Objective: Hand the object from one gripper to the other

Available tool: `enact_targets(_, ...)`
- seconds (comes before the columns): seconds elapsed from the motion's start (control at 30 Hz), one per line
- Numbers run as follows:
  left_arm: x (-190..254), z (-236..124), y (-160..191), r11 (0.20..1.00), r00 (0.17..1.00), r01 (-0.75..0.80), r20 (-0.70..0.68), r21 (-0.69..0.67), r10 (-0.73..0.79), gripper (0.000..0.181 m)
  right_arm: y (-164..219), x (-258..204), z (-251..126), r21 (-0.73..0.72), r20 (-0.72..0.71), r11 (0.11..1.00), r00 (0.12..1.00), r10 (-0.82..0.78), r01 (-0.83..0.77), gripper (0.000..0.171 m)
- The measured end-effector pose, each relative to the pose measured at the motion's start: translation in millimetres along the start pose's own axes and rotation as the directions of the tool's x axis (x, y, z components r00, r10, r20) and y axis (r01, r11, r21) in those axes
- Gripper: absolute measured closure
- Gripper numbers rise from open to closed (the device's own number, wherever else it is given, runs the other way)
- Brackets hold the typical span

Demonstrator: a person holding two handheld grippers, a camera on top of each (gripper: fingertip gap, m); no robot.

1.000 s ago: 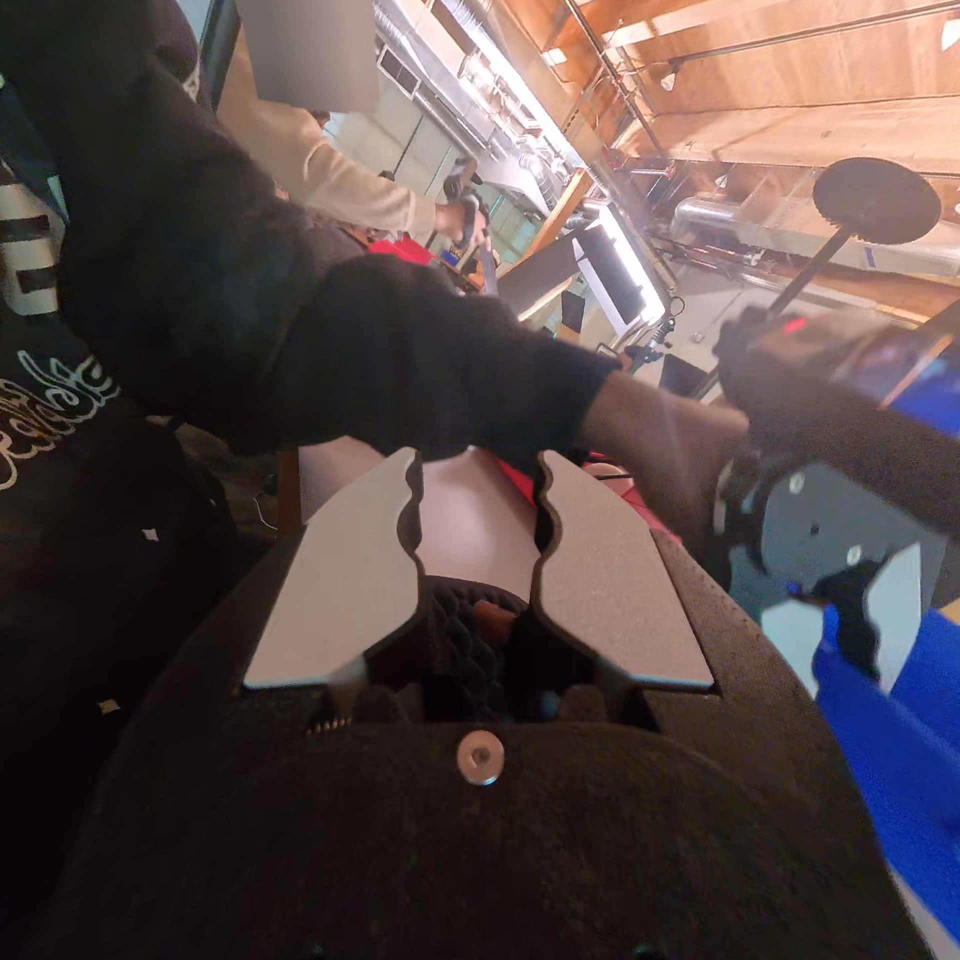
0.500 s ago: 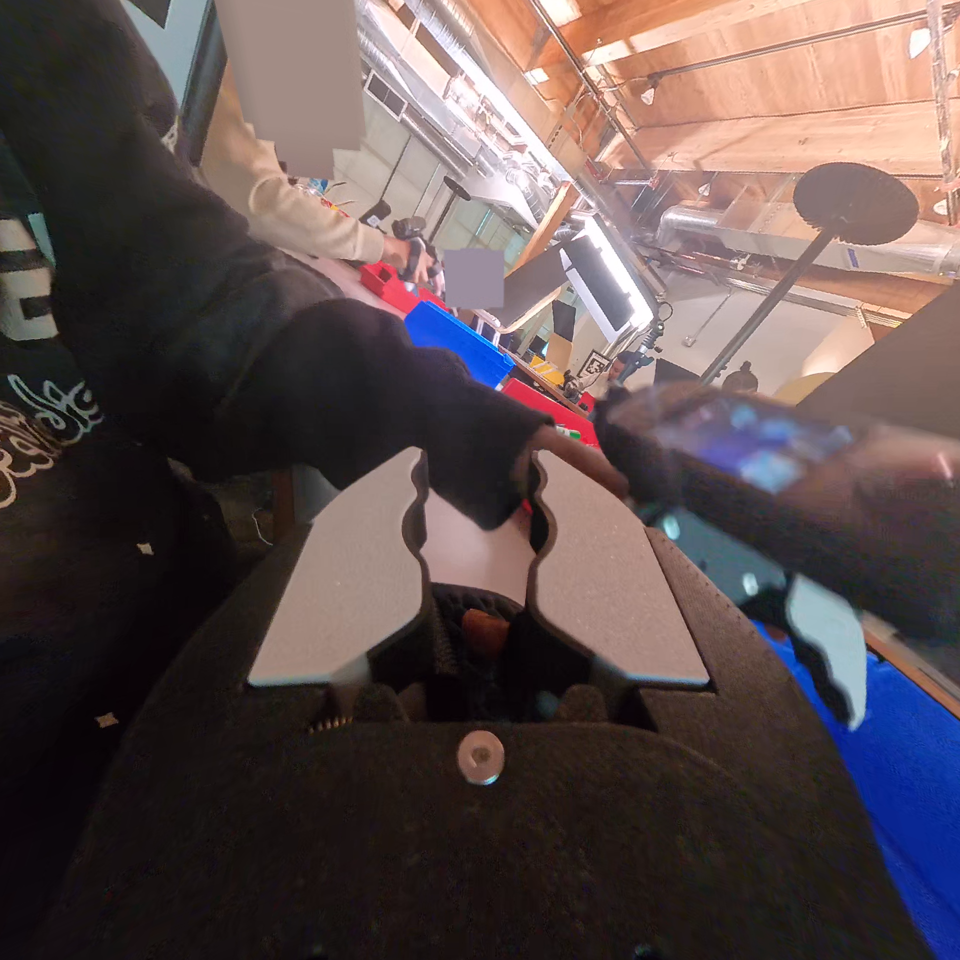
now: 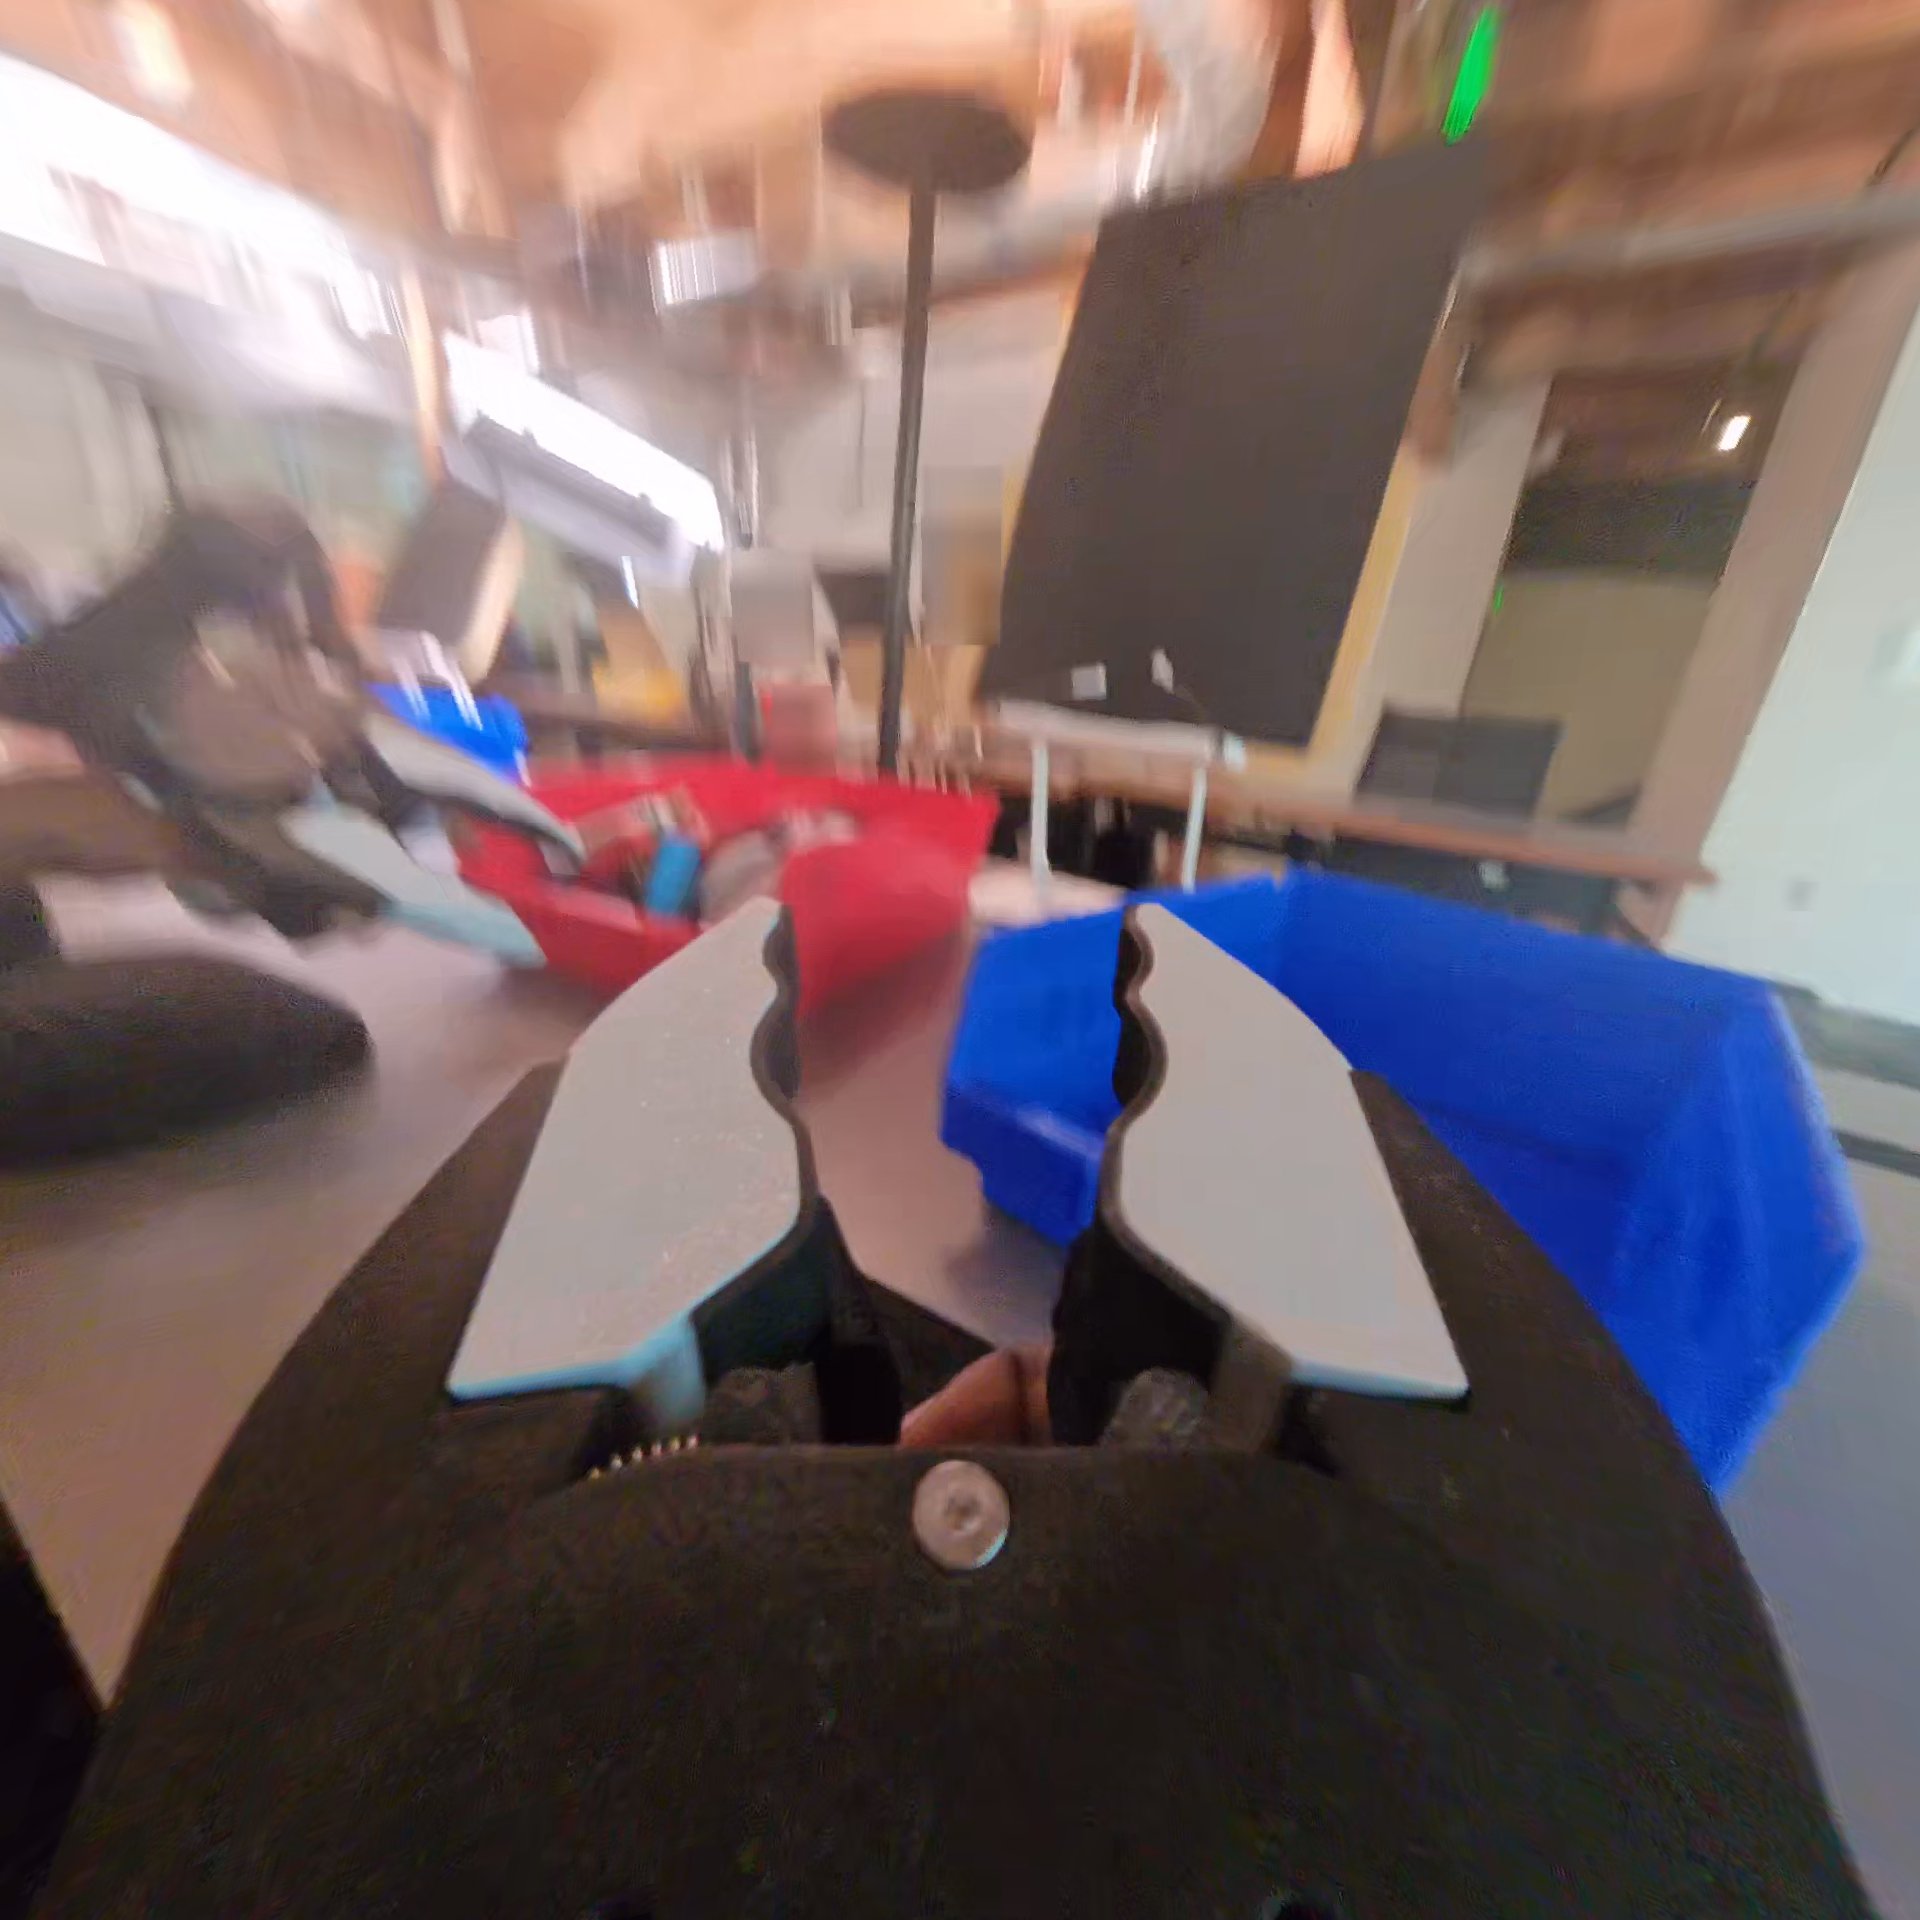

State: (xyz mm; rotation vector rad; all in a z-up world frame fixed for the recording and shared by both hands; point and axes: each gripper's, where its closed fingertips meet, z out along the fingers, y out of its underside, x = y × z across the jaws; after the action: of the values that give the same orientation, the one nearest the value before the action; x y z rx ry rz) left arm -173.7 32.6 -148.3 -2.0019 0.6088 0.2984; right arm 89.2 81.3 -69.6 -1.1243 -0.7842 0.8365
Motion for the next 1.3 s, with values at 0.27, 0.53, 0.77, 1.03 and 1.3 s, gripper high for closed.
enact_targets(0.27, -23.9, 30.7, 43.6, 0.958, 0.979, -0.191, 0.031, -0.213, 0.202, 0.12, 95.8, 55.7, 7.4, -0.662, 0.195, 0.639, 0.913, -0.358, 0.392, 0.101)
enact_targets(0.53, -42.4, 32.6, 55.9, 0.915, 0.945, -0.275, 0.094, -0.294, 0.315, 0.141, 136.5, 93.2, 11.0, -0.737, 0.28, 0.379, 0.763, -0.582, 0.56, 0.126)
enact_targets(0.77, -53.7, 14.7, 74.3, 0.912, 0.95, -0.242, 0.111, -0.332, 0.292, 0.141, 135.3, 113.7, -8.7, -0.762, 0.254, 0.373, 0.775, -0.579, 0.529, 0.126)
enact_targets(1.03, -60.1, -20.6, 100.2, 0.907, 0.954, -0.2, 0.136, -0.371, 0.266, 0.139, 128.4, 135.4, -42.6, -0.764, 0.232, 0.382, 0.774, -0.59, 0.52, 0.127)
enact_targets(1.3, -66.8, -66.1, 132.8, 0.903, 0.957, -0.14, 0.176, -0.406, 0.228, 0.138, 122.0, 150.8, -74.4, -0.765, 0.217, 0.394, 0.78, -0.587, 0.509, 0.126)
